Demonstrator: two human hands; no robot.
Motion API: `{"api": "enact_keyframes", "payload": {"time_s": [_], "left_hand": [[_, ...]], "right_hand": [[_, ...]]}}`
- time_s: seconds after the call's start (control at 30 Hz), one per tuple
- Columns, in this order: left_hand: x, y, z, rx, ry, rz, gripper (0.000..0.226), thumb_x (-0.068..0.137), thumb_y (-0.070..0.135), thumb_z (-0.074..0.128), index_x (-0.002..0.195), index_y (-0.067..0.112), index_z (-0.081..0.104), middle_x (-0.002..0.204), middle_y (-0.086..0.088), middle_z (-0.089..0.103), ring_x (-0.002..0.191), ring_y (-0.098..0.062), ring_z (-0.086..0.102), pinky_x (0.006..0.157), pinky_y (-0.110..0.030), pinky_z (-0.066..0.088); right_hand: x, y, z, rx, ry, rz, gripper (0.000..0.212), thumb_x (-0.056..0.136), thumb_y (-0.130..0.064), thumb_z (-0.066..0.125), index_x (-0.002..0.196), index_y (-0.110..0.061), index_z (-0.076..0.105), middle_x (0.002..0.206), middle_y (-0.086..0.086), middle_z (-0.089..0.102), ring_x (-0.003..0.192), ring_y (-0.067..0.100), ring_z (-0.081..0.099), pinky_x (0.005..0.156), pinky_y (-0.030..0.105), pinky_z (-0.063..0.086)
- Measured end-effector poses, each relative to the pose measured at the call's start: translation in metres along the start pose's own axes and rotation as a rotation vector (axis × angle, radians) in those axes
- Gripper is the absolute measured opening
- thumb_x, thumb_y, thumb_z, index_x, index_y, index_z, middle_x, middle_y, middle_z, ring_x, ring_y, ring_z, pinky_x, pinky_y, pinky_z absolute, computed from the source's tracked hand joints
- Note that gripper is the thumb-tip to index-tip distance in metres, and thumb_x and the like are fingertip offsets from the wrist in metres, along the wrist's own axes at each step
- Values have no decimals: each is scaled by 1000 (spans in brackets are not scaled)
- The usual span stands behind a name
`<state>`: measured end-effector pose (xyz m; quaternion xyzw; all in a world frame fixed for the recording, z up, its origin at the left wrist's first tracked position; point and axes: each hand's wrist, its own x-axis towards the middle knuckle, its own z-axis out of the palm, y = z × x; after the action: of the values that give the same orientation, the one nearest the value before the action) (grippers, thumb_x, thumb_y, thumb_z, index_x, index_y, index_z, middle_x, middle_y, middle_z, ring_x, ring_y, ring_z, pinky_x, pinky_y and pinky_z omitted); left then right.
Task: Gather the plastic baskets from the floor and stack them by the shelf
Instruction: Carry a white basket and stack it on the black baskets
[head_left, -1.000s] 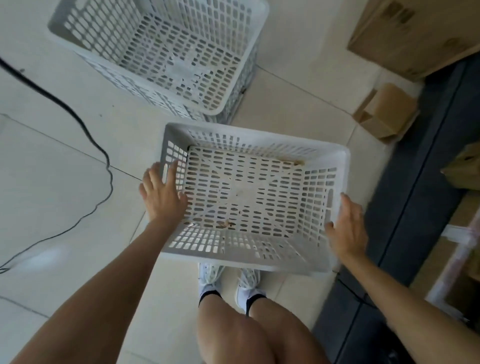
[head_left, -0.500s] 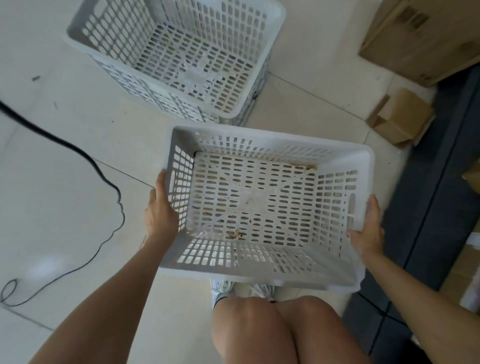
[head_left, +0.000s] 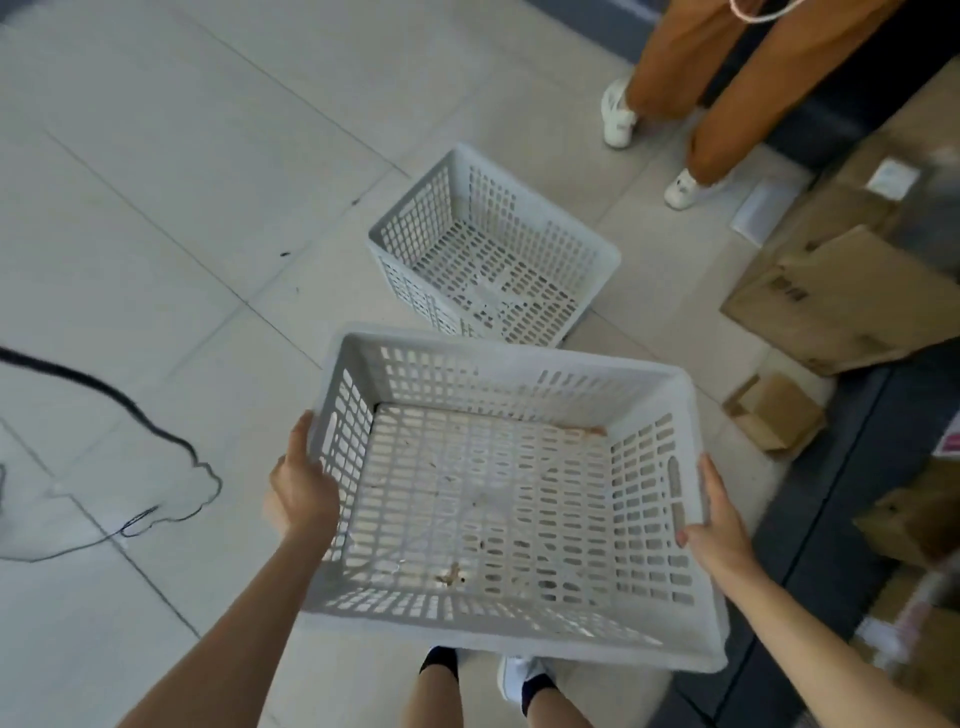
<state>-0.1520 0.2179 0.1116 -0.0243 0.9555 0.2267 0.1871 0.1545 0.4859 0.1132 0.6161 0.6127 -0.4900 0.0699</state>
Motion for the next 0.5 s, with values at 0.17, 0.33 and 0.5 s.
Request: {"api": "enact_keyframes", "payload": {"time_s": [0.17, 0.33, 0.5], "left_hand": [[-31, 43, -108, -80, 7, -13, 65, 81, -4, 41, 133, 35, 47, 90, -24, 67, 69, -37, 59, 57, -39, 47], [-48, 106, -195, -55, -209, 220, 72, 78, -2, 49, 141, 32, 37, 108, -24, 66, 84, -38, 64, 68, -40, 50], [-89, 176, -259, 43, -322, 578, 80, 76, 0, 63, 146, 17, 27, 122, -21, 62, 98, -31, 62, 83, -35, 47]], "right_hand": [[-67, -81, -59, -43, -38, -48, 100, 75, 23, 47, 149, -33, 9, 152, 0, 28, 134, 25, 34, 108, 40, 30], [-150, -125, -140, -29, 71, -39, 103, 68, 25, 48, 148, -33, 15, 155, 0, 25, 139, 27, 27, 108, 39, 29], [-244, -146, -199, -24, 324, -49, 87, 77, -2, 66, 137, -49, 26, 130, 11, 54, 90, 35, 63, 77, 42, 50]]}}
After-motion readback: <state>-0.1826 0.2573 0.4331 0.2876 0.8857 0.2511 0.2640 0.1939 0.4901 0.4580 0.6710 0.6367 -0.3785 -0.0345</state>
